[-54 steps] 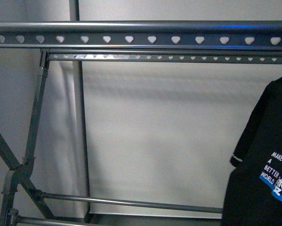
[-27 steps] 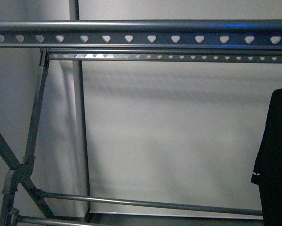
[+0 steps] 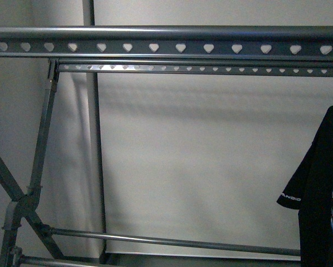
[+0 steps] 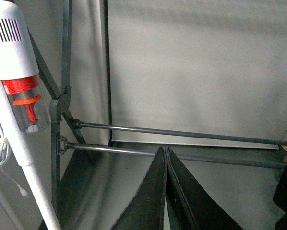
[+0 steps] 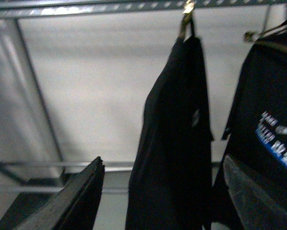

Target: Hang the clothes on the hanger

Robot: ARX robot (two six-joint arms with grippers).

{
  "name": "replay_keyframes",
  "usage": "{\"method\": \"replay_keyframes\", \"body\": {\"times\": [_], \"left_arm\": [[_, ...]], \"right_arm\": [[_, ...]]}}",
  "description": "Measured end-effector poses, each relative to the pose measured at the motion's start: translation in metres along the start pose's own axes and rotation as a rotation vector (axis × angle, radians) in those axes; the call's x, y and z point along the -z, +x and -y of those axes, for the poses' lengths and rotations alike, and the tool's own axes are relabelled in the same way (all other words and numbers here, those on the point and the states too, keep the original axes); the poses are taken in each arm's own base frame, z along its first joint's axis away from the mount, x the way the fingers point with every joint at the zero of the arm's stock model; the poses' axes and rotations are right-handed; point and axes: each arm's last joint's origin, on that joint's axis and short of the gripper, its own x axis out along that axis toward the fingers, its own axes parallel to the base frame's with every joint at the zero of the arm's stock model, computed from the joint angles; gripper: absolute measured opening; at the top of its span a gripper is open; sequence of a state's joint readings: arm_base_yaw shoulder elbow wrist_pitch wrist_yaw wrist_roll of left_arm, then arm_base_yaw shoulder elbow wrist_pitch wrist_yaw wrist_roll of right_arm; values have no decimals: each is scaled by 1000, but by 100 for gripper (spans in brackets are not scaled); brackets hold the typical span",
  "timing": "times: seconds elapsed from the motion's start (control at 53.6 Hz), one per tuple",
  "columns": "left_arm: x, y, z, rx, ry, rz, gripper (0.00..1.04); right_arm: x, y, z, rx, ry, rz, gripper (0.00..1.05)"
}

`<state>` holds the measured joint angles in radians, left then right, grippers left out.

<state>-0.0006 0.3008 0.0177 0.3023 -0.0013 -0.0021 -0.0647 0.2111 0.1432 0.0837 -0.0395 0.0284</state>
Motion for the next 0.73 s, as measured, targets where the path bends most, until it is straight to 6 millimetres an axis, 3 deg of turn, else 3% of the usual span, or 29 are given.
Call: {"method": "replay_keyframes", "body": {"times": [0.093, 0.354, 0.466, 0.559, 0.727], "left_arm": [[-1, -3, 0, 1, 0, 7, 4], [0, -8, 0, 0, 0, 4, 4], [3, -13, 0, 1, 0, -22, 4], [3, -20, 0, 2, 0, -4, 25], [3, -20, 0, 1, 0, -3, 68]], "right_arm": [[39, -9, -4, -23, -17, -37, 50], [39, -10, -4, -25, -25, -17, 1], [39, -10, -4, -24, -27, -17, 2], [39, -10, -4, -22, -27, -17, 4], [39, -10, -4, -23, -28, -17, 46]]}}
